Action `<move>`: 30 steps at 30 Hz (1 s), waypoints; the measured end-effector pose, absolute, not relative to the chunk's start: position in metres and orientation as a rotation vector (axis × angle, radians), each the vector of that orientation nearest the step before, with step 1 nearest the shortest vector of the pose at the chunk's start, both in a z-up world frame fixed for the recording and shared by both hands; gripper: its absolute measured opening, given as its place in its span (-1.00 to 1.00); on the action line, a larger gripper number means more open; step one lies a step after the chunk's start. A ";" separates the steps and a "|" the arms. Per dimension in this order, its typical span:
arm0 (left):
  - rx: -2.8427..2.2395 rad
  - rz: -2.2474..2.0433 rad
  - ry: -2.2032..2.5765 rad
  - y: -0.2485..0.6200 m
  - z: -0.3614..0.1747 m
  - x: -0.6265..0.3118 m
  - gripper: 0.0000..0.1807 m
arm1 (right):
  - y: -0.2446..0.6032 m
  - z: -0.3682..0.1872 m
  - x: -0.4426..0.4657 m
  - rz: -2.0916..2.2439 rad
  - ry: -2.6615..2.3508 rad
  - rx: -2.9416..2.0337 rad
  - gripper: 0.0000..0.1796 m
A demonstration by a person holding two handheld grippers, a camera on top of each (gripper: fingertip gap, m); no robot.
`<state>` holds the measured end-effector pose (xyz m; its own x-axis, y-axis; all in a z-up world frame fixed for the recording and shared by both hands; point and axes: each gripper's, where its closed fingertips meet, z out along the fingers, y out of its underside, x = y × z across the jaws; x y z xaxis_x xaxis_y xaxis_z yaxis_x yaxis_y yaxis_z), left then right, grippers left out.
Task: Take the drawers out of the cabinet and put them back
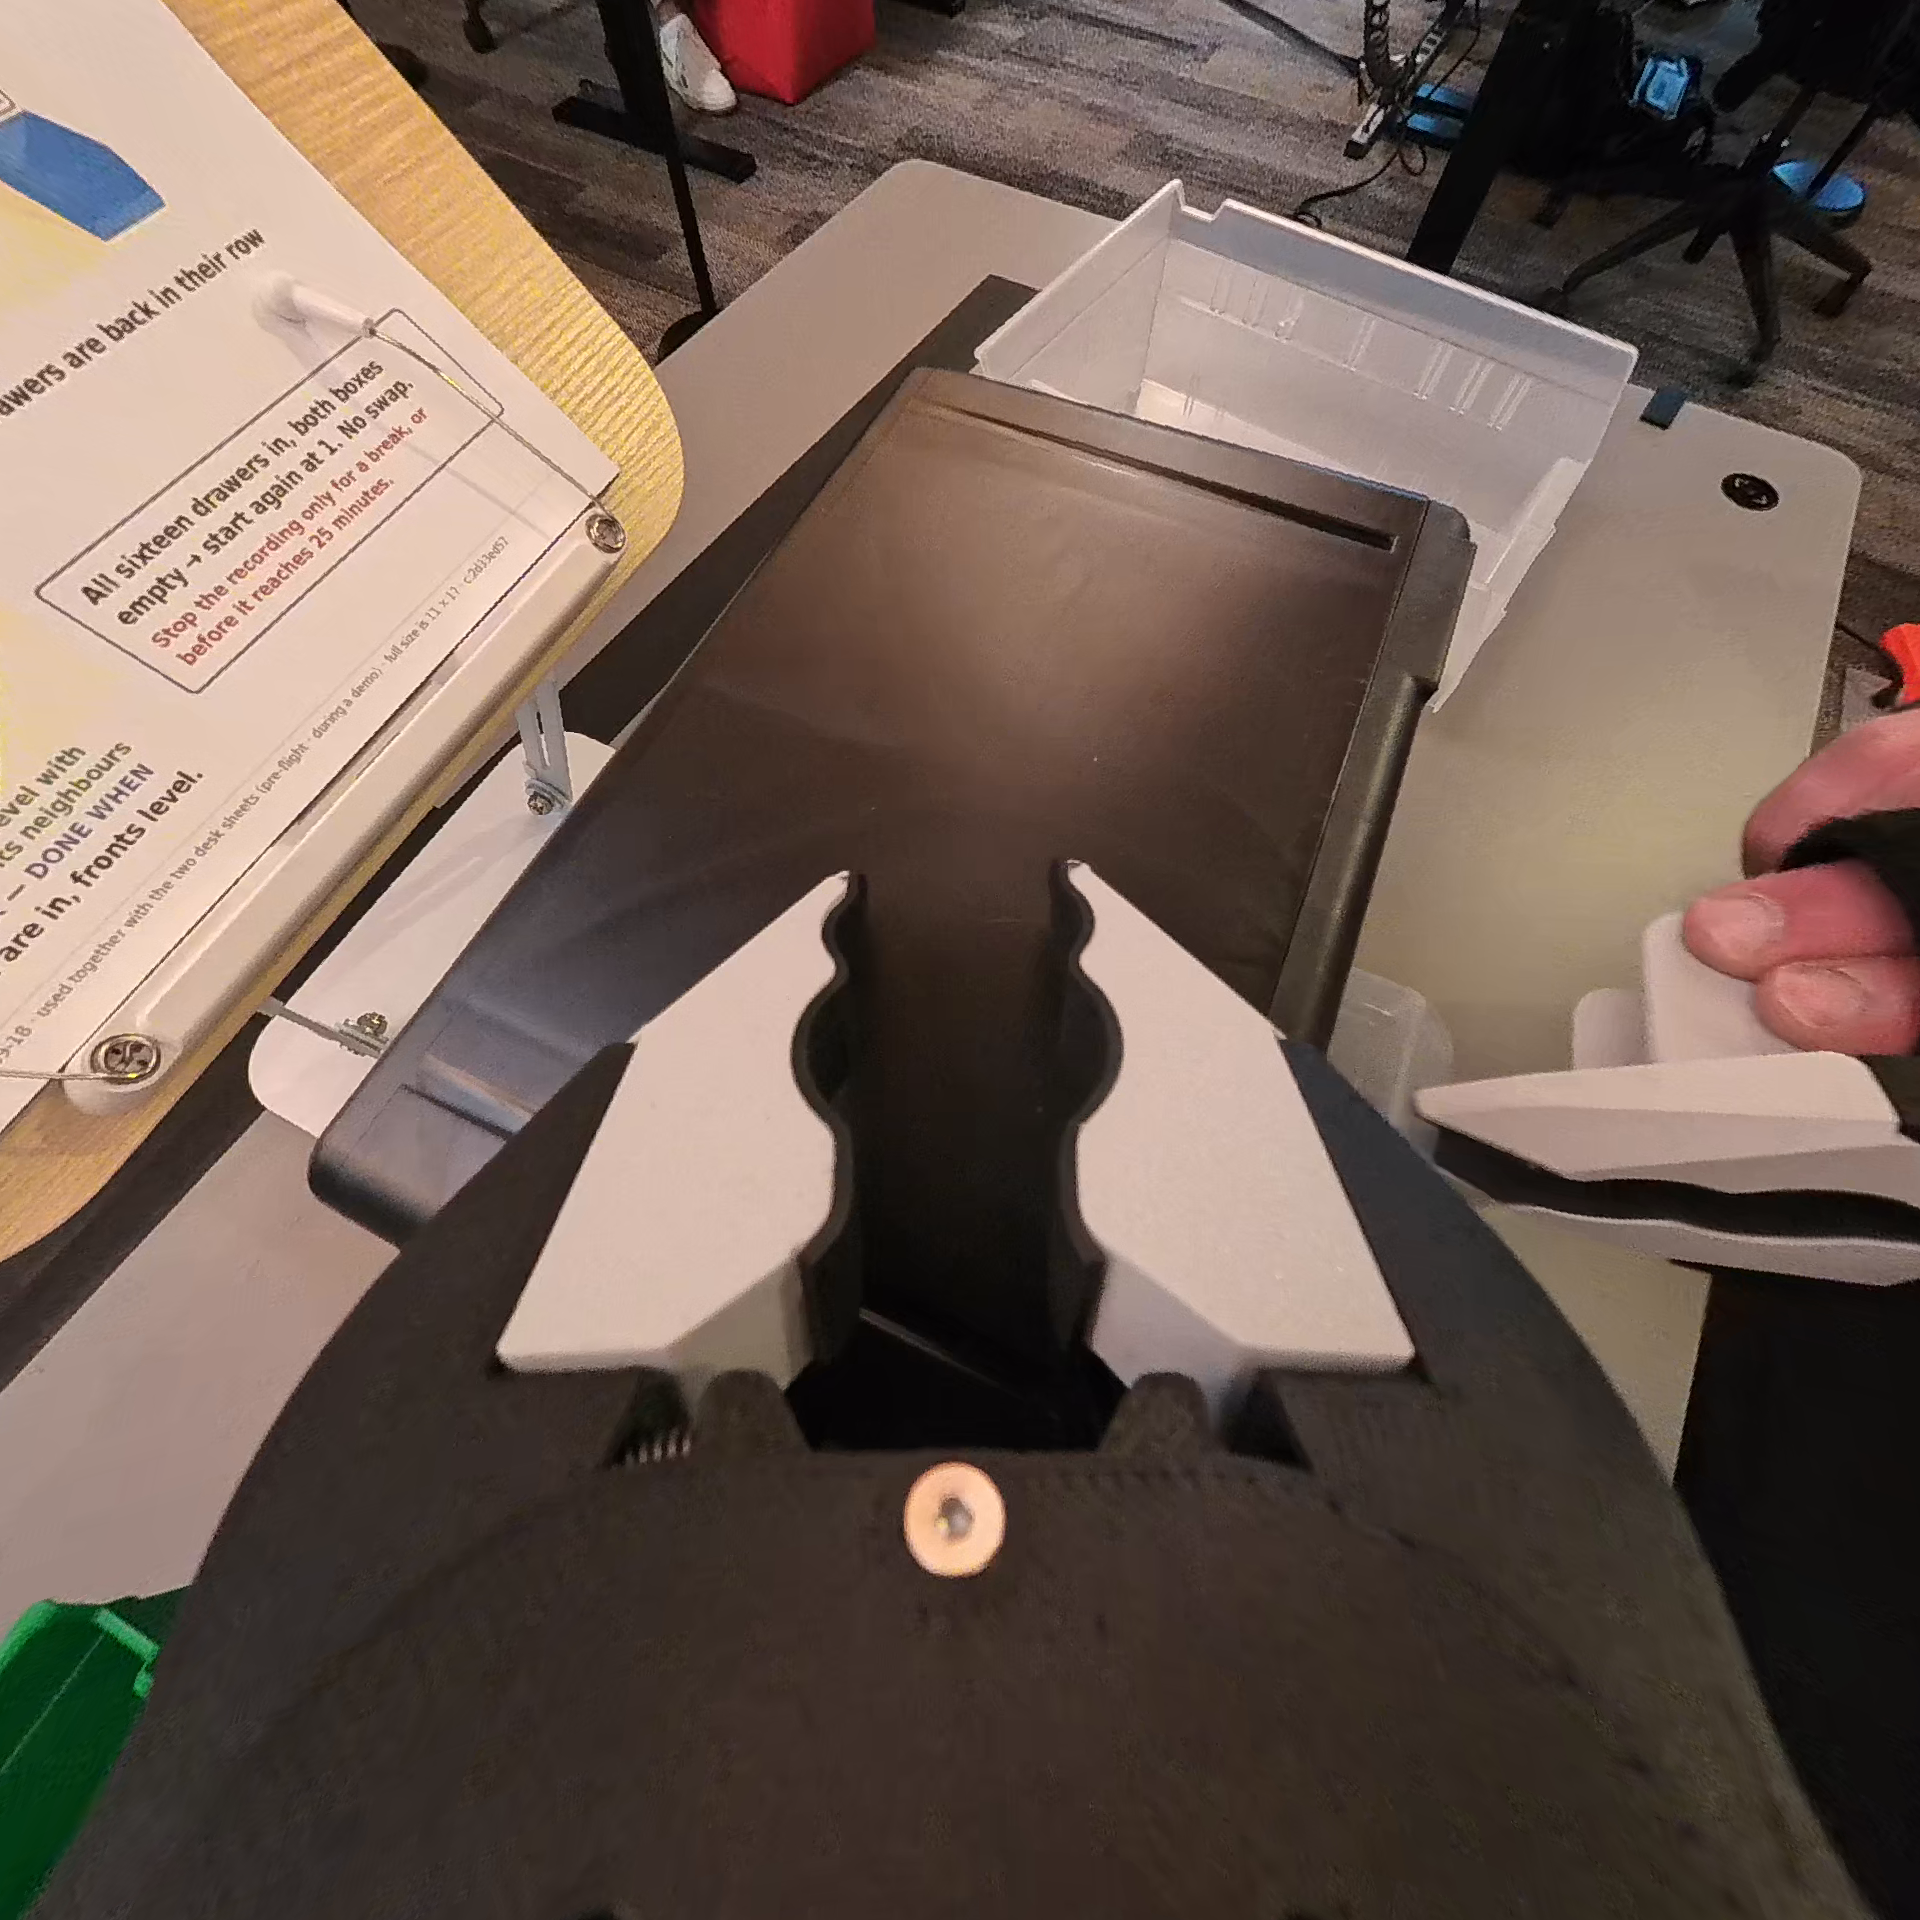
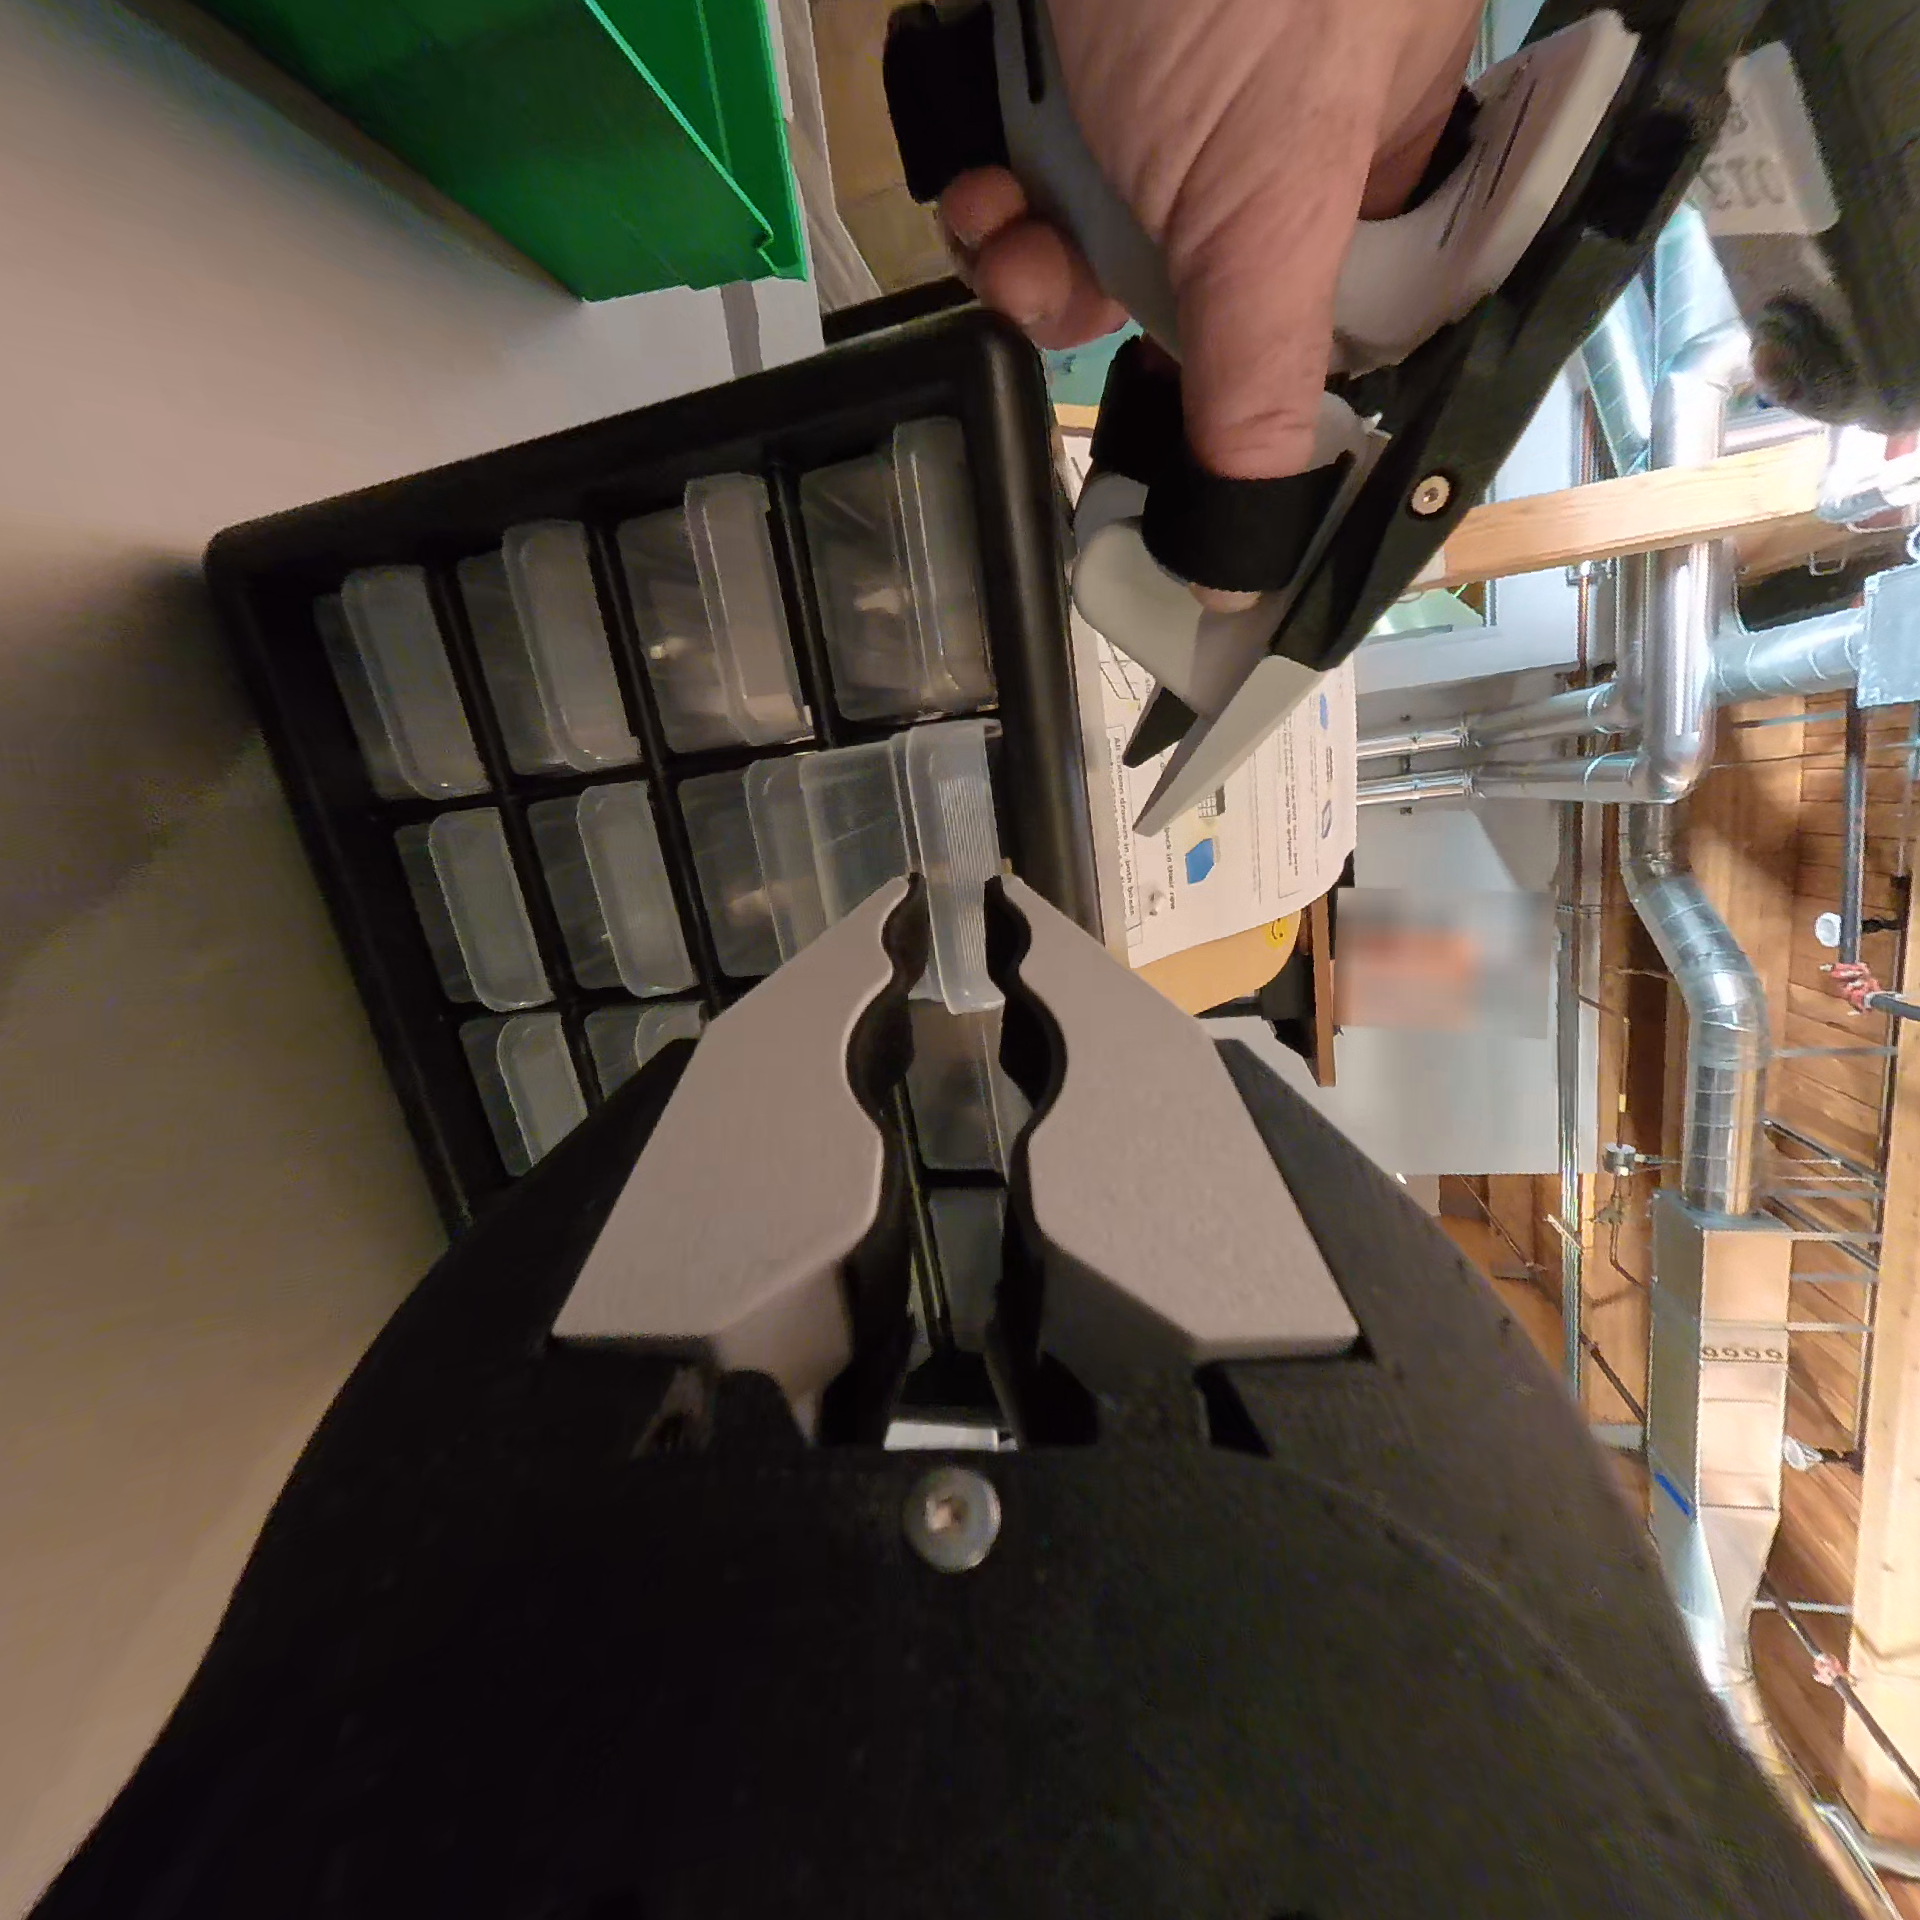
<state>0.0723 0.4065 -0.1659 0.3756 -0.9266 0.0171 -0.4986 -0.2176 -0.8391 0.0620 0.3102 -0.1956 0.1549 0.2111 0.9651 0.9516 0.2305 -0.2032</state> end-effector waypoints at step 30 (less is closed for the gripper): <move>-1.854 -0.693 1.230 0.406 -0.165 0.072 -0.63 | 0.249 -0.192 0.044 -0.744 -1.352 -1.208 -0.86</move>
